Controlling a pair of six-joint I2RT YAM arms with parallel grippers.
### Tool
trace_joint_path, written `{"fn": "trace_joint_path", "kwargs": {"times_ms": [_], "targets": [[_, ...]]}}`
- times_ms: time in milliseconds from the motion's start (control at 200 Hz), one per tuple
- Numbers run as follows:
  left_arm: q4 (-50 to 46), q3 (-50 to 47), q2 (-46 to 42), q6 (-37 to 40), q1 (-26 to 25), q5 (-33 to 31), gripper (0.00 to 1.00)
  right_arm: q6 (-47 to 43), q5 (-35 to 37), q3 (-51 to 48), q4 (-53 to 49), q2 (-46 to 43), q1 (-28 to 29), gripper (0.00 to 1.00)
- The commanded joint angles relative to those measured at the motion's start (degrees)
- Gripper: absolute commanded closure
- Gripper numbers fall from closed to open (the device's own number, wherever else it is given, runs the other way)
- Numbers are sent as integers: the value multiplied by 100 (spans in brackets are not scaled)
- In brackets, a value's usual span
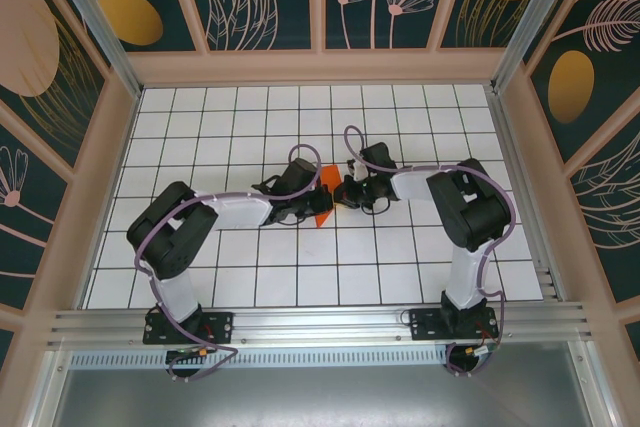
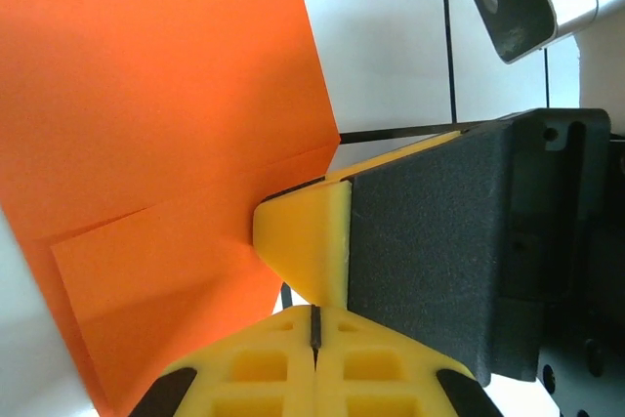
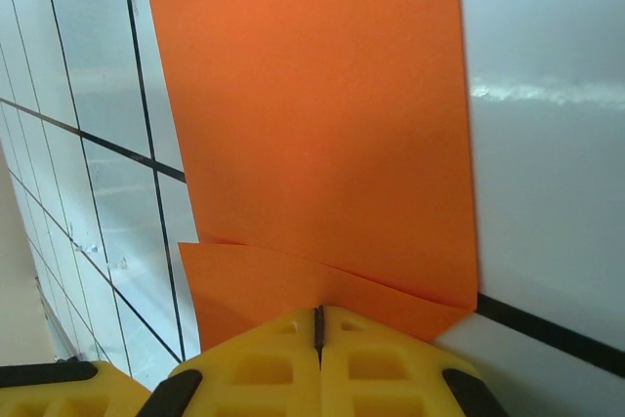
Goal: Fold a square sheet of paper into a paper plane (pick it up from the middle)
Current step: Third fold the triangle at the center of the table.
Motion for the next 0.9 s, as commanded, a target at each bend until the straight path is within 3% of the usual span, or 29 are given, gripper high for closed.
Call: {"fn": "trace_joint_path", "kwargs": {"times_ms": [0,470,891], "targets": [[-1,80,341,235,-13,128,98,-171,276,-9,-419,298,-6,96],[348,-473,55,87,-17,113,100,-96,362,-35,-435,404,-92,97],[185,67,406,379,-13,172,100,-75,371,-68,-389,431,-88,96]]}}
